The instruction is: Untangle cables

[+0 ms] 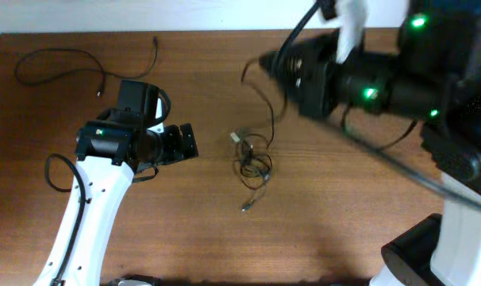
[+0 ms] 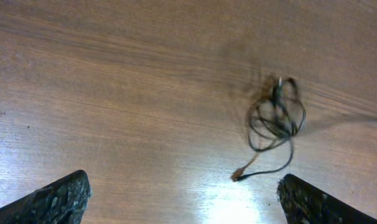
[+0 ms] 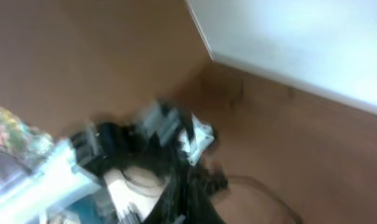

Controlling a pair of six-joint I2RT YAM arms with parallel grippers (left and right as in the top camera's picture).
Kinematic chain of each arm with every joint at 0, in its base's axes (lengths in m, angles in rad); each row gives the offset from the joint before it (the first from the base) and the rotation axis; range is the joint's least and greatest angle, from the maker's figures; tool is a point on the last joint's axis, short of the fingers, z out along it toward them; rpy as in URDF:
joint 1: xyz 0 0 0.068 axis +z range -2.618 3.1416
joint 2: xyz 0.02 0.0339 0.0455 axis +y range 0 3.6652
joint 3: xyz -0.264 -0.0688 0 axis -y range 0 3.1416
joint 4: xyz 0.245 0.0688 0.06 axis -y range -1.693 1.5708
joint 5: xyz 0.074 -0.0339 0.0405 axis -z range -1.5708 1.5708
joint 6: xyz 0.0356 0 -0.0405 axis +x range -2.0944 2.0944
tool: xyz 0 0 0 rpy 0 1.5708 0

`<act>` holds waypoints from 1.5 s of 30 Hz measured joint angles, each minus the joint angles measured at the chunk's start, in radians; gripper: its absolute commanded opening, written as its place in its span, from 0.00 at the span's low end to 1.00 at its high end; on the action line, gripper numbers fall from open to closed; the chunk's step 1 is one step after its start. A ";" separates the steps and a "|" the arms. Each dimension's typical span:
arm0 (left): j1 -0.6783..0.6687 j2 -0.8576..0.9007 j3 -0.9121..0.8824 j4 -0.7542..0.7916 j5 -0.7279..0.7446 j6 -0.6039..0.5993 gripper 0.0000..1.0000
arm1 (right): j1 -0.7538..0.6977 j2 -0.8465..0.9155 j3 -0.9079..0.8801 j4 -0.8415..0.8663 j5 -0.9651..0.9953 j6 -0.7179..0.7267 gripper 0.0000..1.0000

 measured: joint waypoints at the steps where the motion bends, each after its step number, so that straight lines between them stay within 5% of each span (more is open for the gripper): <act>1: 0.000 0.000 0.000 0.000 0.000 0.000 0.99 | 0.006 0.014 -0.007 -0.047 0.001 -0.027 0.04; 3: 0.000 0.000 -0.001 0.000 0.000 0.000 0.99 | 0.014 0.081 -0.030 -0.028 -0.065 -0.060 0.04; 5: 0.000 0.000 -0.003 -0.002 0.000 0.000 0.99 | 0.012 0.125 -0.046 0.278 -0.252 -0.027 0.04; 9: 0.000 0.000 -0.006 -0.014 0.003 0.000 0.99 | -0.050 0.093 -0.027 0.988 -0.462 0.316 0.04; 11: 0.000 0.000 -0.006 -0.014 0.003 0.000 0.99 | -0.082 0.034 -0.012 1.049 -0.497 0.410 0.04; 15: 0.000 0.000 -0.006 -0.014 0.003 0.000 0.99 | -0.079 -0.005 -0.007 0.758 -0.527 0.448 0.04; 20: 0.000 0.000 -0.006 -0.022 0.003 0.000 0.99 | -0.080 0.050 -0.033 0.649 -0.368 0.418 0.04; 24: 0.000 0.000 -0.006 -0.027 0.004 0.000 0.99 | -0.078 0.023 -0.023 0.119 0.242 0.237 0.04; 26: 0.000 0.000 -0.006 -0.029 0.003 0.000 0.99 | -0.101 0.075 -0.064 -0.167 0.708 0.174 0.11; 27: 0.000 0.000 -0.006 -0.026 0.003 0.000 0.99 | -0.113 0.090 -0.104 -0.170 0.758 0.142 0.17; 28: 0.000 0.000 -0.006 -0.024 0.003 0.000 0.99 | -0.122 0.108 -0.166 -0.173 0.796 0.119 0.41; 30: 0.000 0.000 -0.006 -0.026 0.003 0.000 0.99 | -0.122 0.139 -0.241 -0.164 0.817 0.092 0.89; 31: 0.000 0.000 -0.006 -0.034 0.003 0.000 0.99 | -0.122 0.150 -0.266 -0.161 0.804 0.080 0.99; 41: 0.000 0.000 -0.006 -0.057 0.003 0.000 0.99 | -0.211 -0.050 -0.266 -0.174 0.745 0.060 0.99; 45: 0.000 0.000 -0.006 -0.063 0.003 0.000 0.99 | -0.214 -0.080 -0.514 -0.171 0.312 -0.034 0.99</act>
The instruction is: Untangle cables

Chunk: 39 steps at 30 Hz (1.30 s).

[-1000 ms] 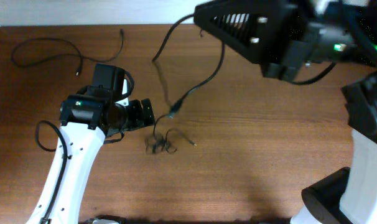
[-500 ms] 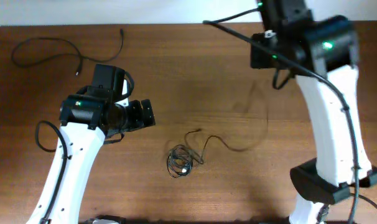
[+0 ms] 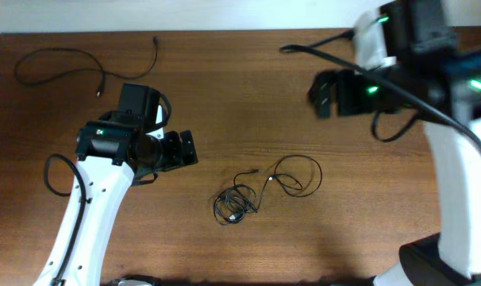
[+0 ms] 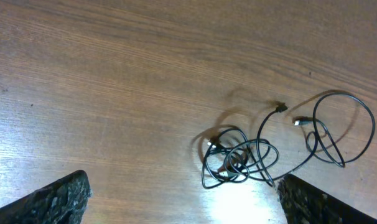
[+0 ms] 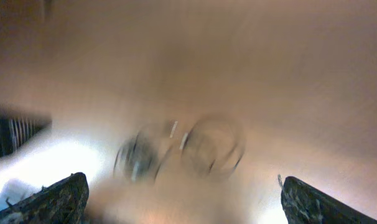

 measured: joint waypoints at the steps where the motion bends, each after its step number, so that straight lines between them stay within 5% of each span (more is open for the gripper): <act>1: 0.000 0.000 0.000 -0.008 0.000 0.000 0.99 | 0.019 0.009 -0.102 -0.003 -0.060 -0.011 0.99; 7: 0.000 0.000 0.000 -0.010 0.000 0.000 0.99 | 0.185 0.045 -0.678 0.109 -0.146 -0.012 0.99; 12: 0.000 0.000 0.000 -0.011 0.000 0.000 0.99 | 0.283 0.037 -0.943 0.438 -0.154 0.151 0.95; 15: 0.000 0.000 0.000 -0.006 0.000 0.000 0.99 | 0.348 0.035 -1.060 0.721 -0.124 0.312 0.59; 21: 0.000 0.000 0.000 -0.008 0.000 0.000 0.99 | 0.379 0.036 -1.144 0.866 0.171 0.580 0.49; 25: 0.000 0.000 0.000 -0.005 0.000 0.000 0.99 | 0.379 0.036 -1.204 0.949 0.156 0.610 0.04; 27: 0.000 0.000 0.000 -0.003 0.000 0.000 0.99 | 0.379 0.036 -1.233 0.982 0.146 0.616 0.04; 30: 0.000 0.000 0.000 -0.002 0.000 0.000 0.99 | 0.364 0.032 -1.124 0.862 0.074 0.575 0.04; 35: 0.000 0.000 -0.002 0.004 0.001 0.000 0.99 | 0.302 -0.069 -0.418 0.462 -0.055 0.352 0.04; 39: 0.000 0.000 -0.002 0.026 0.025 0.000 0.99 | 0.303 -0.134 -0.151 0.492 -0.274 0.290 0.04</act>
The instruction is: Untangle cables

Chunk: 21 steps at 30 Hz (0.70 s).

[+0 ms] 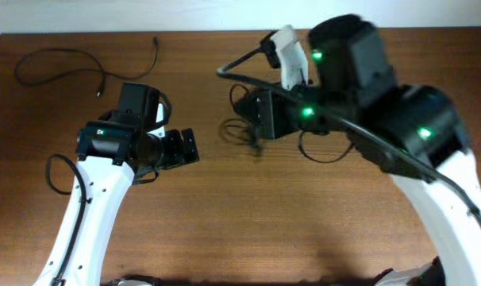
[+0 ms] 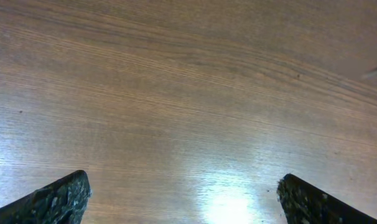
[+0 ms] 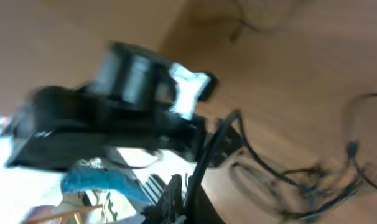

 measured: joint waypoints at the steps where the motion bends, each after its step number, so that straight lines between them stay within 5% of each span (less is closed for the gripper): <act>1: 0.000 0.000 0.000 0.000 0.004 0.000 0.99 | 0.001 0.000 0.011 -0.003 0.004 0.000 0.04; 4: 0.000 0.000 0.000 0.000 0.027 0.000 0.99 | 0.002 0.028 0.006 -0.095 0.148 0.091 0.04; 8: 0.000 0.001 -0.001 0.004 0.103 0.000 0.99 | -0.013 0.038 -0.005 0.234 -0.133 0.148 0.04; 12: 0.000 0.001 -0.001 -0.004 0.159 0.000 0.99 | 0.012 0.061 -0.007 -0.142 0.217 0.244 0.04; 16: 0.000 0.001 -0.001 0.013 0.241 0.000 0.99 | -0.014 0.101 -0.024 0.250 -0.182 0.276 0.04; 21: 0.000 0.001 -0.002 0.032 0.333 0.000 0.99 | -0.009 0.101 -0.012 -0.029 -0.029 0.241 0.04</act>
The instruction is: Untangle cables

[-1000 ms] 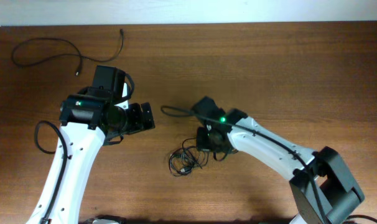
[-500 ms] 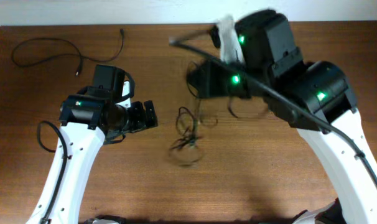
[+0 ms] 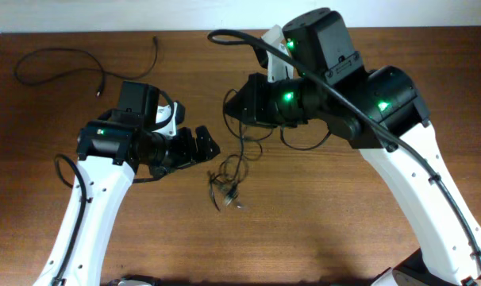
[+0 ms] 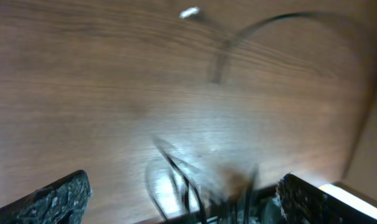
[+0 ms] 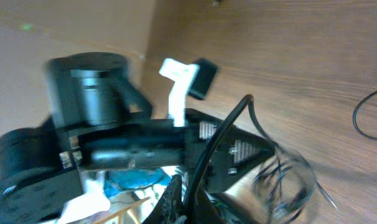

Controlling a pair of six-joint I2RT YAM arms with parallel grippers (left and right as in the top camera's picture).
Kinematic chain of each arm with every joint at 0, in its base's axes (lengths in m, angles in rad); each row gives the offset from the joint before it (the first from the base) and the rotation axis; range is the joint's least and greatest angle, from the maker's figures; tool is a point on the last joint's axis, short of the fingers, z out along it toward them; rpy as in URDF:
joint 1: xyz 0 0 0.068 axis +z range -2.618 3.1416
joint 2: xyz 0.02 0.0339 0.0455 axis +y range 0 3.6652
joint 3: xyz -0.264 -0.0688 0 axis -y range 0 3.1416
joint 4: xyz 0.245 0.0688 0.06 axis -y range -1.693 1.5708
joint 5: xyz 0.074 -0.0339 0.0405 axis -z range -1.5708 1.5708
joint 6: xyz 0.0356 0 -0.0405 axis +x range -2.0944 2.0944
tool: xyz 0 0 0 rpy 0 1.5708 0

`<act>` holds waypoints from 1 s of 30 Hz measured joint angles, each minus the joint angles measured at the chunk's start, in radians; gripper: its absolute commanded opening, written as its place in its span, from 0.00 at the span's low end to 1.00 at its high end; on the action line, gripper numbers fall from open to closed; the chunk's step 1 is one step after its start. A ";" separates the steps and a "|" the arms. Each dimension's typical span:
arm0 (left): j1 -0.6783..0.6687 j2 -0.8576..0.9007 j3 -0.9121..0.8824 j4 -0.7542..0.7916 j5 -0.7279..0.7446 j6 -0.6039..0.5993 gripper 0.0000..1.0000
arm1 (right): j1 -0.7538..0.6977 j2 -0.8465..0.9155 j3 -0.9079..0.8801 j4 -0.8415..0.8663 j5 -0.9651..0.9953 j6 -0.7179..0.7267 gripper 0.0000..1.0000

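Observation:
A tangle of thin black cable (image 3: 227, 181) hangs from my right gripper (image 3: 231, 105) down to the wooden table (image 3: 145, 238) at its middle. In the right wrist view the right gripper (image 5: 187, 199) is shut on a black strand (image 5: 226, 137), with the blurred tangle (image 5: 288, 177) beyond it. My left gripper (image 3: 209, 147) is open, right beside the hanging tangle on its left. Blurred strands (image 4: 176, 174) show between the fingers (image 4: 51, 199) of the left gripper (image 4: 183, 182). A loop and a light connector (image 4: 190, 12) lie further off.
A separate black cable (image 3: 62, 57) lies spread out at the far left of the table. The white wall edge (image 3: 145, 16) runs along the table's back. My left arm (image 5: 95, 106) fills much of the right wrist view.
My left gripper has shifted right, up to the hanging tangle; its view held only bare table before. The tangle, bunched just under the right gripper then, now hangs lower toward the table's middle.
First my right gripper was raised with the cable trailing to a tangle on the table. Then the tangle lay loose on the table with the right gripper open and apart. Later the right gripper held the tangle lifted, and now the open left gripper is at it.

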 measured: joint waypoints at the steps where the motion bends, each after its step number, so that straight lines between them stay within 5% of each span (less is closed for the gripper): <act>1: 0.000 0.000 0.000 0.011 0.027 0.000 0.99 | 0.003 0.002 0.000 -0.003 0.014 0.001 0.04; 6: 0.000 0.000 0.000 0.016 0.155 0.000 0.99 | 0.007 0.003 0.000 -0.017 0.098 0.002 0.04; 13: 0.000 0.000 0.000 0.034 0.226 0.000 0.99 | 0.007 0.003 -0.001 0.137 -0.060 0.036 0.04; 19: -0.056 0.000 0.000 0.013 0.069 0.000 0.99 | -0.043 0.010 -0.004 0.499 -0.290 0.172 0.04; 25: -0.094 0.000 0.000 0.011 -0.106 0.000 0.99 | -0.237 0.009 -0.006 0.963 -0.513 0.515 0.04; 30: -0.094 0.034 0.000 0.003 -0.177 0.000 0.99 | -0.343 -0.018 -0.005 1.033 -0.563 0.677 0.04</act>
